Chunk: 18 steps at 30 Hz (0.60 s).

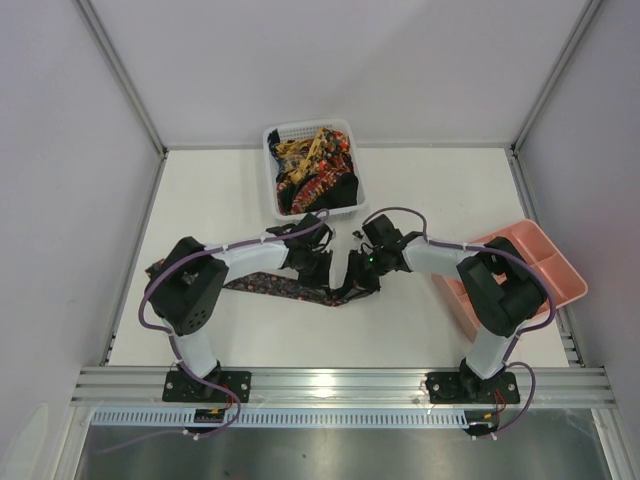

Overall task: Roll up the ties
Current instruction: Roll the tie

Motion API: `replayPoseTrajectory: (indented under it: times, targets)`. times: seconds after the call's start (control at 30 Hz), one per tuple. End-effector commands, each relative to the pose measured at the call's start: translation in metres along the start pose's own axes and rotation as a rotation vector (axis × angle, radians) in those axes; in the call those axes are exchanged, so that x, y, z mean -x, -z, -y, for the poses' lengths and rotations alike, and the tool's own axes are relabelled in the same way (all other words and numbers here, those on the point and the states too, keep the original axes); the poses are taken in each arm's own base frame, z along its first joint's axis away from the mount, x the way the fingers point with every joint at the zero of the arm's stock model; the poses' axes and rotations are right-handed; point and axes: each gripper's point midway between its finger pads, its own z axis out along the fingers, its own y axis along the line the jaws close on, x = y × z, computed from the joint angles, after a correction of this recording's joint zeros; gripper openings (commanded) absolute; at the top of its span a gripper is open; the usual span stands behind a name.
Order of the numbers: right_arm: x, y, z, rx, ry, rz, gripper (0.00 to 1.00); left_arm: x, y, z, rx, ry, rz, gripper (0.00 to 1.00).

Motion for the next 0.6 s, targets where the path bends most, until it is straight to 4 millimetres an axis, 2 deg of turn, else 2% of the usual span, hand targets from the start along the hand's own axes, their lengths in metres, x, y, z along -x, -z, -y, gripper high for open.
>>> replayPoseTrajectory:
  times: [0.0, 0.23, 0.4, 0.57]
  targets:
    - [-0.002, 0.011, -0.018, 0.035, 0.036, -0.007, 0.00, 0.001, 0.001, -0.006, 0.054, -0.005, 0.012, 0.01]
    - [0.000, 0.004, -0.030, 0.043, 0.059, -0.024, 0.00, 0.002, -0.002, -0.003, 0.052, -0.007, 0.008, 0.01]
    - [0.015, 0.006, -0.053, 0.074, 0.088, 0.000, 0.00, 0.006, -0.004, 0.001, 0.052, -0.016, 0.007, 0.01]
    - [0.022, -0.008, -0.056, 0.071, 0.060, -0.023, 0.00, 0.007, -0.004, -0.001, 0.066, -0.019, 0.007, 0.00]
